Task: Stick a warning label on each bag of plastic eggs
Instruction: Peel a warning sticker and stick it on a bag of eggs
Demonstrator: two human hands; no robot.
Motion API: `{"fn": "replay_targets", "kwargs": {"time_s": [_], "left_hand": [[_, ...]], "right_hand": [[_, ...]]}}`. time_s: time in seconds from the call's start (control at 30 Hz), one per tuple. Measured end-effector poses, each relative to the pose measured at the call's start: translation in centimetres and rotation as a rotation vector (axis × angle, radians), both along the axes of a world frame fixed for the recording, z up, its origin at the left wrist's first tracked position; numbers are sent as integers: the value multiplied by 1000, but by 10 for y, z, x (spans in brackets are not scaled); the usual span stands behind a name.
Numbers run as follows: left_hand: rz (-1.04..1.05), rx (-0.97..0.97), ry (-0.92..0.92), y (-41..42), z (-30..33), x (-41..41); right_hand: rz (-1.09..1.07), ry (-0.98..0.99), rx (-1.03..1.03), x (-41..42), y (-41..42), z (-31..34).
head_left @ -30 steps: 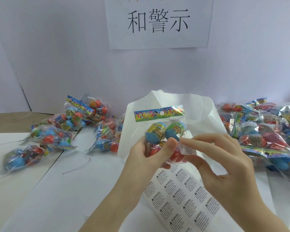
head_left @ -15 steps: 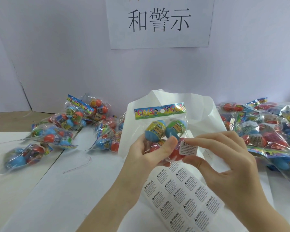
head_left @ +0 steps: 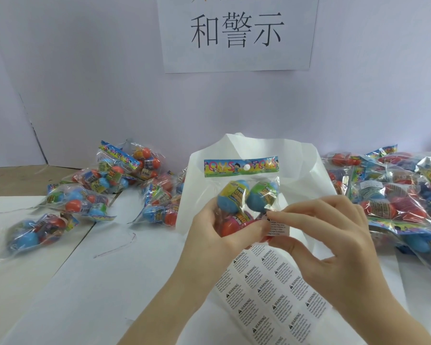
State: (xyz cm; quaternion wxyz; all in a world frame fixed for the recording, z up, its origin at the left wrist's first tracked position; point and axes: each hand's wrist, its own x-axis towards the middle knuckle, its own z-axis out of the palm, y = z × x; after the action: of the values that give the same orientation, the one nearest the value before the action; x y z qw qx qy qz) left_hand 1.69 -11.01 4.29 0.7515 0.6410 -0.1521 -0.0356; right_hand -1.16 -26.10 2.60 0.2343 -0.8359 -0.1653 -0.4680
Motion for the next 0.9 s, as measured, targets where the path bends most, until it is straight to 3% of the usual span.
{"fn": "replay_targets", "kwargs": {"time_s": [0.1,0.27,0.37,0.47,0.73,0.9], "left_hand": [[42,4,-8,0,-1,1],[34,-68,-57,-5,3,-6],[29,-71,-50,-6,1,-7],[24,-97,-22,-5,-4,-4],[12,-136,13,-6,-7,-2],[-4,-131,25,-4,-7,-1]], "right_hand": [[82,134,210,-4,6,4],[434,538,860,-8,19,8],[561,655,1035,-8,17,10],[598,710,1096,-9,12,12],[554,632,1004,-9,15,14],[640,699,1001,-10,12,14]]}}
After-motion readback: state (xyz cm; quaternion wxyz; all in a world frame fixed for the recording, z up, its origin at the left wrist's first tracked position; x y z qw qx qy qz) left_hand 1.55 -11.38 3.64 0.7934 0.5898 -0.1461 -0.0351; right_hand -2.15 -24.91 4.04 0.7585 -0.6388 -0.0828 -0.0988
